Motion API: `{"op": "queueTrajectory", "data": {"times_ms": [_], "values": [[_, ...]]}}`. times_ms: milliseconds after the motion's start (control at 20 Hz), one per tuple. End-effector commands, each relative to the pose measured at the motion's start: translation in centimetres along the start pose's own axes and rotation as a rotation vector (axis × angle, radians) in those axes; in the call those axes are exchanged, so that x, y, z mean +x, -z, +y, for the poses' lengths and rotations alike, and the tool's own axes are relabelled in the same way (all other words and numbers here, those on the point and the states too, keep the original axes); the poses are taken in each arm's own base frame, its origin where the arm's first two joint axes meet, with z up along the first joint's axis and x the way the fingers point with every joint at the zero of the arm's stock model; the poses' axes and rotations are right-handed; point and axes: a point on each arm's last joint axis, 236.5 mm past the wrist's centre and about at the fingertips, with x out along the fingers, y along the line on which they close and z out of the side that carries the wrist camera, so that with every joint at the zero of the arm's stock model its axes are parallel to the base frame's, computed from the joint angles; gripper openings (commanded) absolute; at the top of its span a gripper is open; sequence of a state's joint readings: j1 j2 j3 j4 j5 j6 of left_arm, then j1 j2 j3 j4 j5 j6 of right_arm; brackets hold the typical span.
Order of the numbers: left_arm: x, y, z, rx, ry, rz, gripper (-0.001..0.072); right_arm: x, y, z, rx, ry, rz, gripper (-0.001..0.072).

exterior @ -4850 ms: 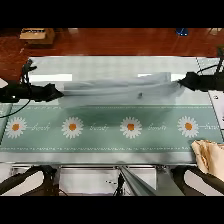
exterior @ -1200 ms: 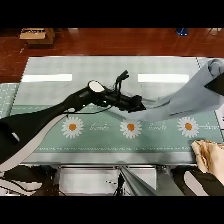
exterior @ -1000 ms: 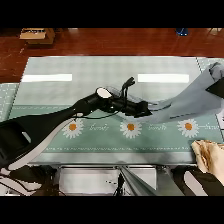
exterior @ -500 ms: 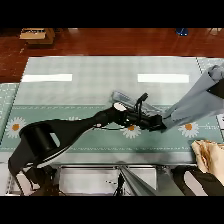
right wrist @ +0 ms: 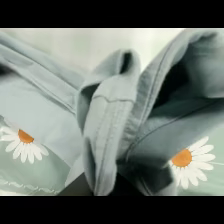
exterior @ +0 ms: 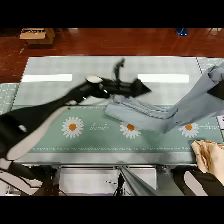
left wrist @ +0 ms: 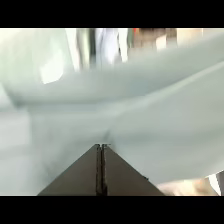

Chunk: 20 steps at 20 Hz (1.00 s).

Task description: Fold the shirts.

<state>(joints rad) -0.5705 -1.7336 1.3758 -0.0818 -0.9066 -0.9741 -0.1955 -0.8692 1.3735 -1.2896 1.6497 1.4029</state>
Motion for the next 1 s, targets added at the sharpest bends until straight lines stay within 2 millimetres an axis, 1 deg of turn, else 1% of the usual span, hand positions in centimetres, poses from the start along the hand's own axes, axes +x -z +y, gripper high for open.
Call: {"op": "queueTrajectory", "data": {"times_ms": [0,50,150,250,350,400,450,500,600,700,750,850,950], "values": [[-11.3,-8.5,-5.1,0.156,-0.003,-0.205,0.002,0.4,0.9,0.3,-0.013,-0.008,0.052,0.0031],[-14.7,-10.5,-6.8,0.189,-0.005,-0.279,0.002,0.8,0.8,0.7,-0.03,-0.011,0.063,0.0031],[-20.4,-12.9,-9.7,0.251,-0.013,-0.396,0.0021,2.2,0.5,2.0,-0.049,-0.035,0.093,0.0031],[-24.5,-13.6,-12.1,0.305,-0.013,-0.46,0.0021,4.3,-0.2,3.8,-0.081,-0.064,0.122,0.0031],[-27.6,-13.3,-14.3,0.334,-0.001,-0.49,0.0021,7.1,-0.9,5.5,-0.116,-0.071,0.157,0.0031],[-28.8,-12.8,-15.5,0.361,0.002,-0.499,0.0021,8.5,-1.1,6.5,-0.131,-0.082,0.176,0.0031],[-29.7,-12.2,-16.8,0.387,0.007,-0.504,0.0021,10.1,-1.3,7.6,-0.143,-0.095,0.195,0.0031],[-30.2,-11.5,-18.0,0.401,0.016,-0.501,0.0021,11.6,-1.5,8.6,-0.153,-0.104,0.21,0.0031],[-30.4,-9.6,-20.5,0.451,0.035,-0.484,0.0022,15.0,-1.8,10.5,-0.161,-0.119,0.23,0.0031],[-30.4,-7.8,-22.9,0.505,0.052,-0.471,0.0022,18.7,-1.6,12.2,-0.156,-0.126,0.263,0.0031],[-30.5,-6.9,-24.0,0.531,0.058,-0.471,0.0022,20.3,-1.3,12.9,-0.156,-0.127,0.283,0.0031],[-30.6,-5.7,-25.8,0.572,0.065,-0.475,0.0022,23.5,0.1,14.5,-0.152,-0.133,0.342,0.0032],[-30.6,-4.9,-26.6,0.596,0.066,-0.473,0.0022,25.8,1.9,16.8,-0.155,-0.178,0.401,0.0032]]}}
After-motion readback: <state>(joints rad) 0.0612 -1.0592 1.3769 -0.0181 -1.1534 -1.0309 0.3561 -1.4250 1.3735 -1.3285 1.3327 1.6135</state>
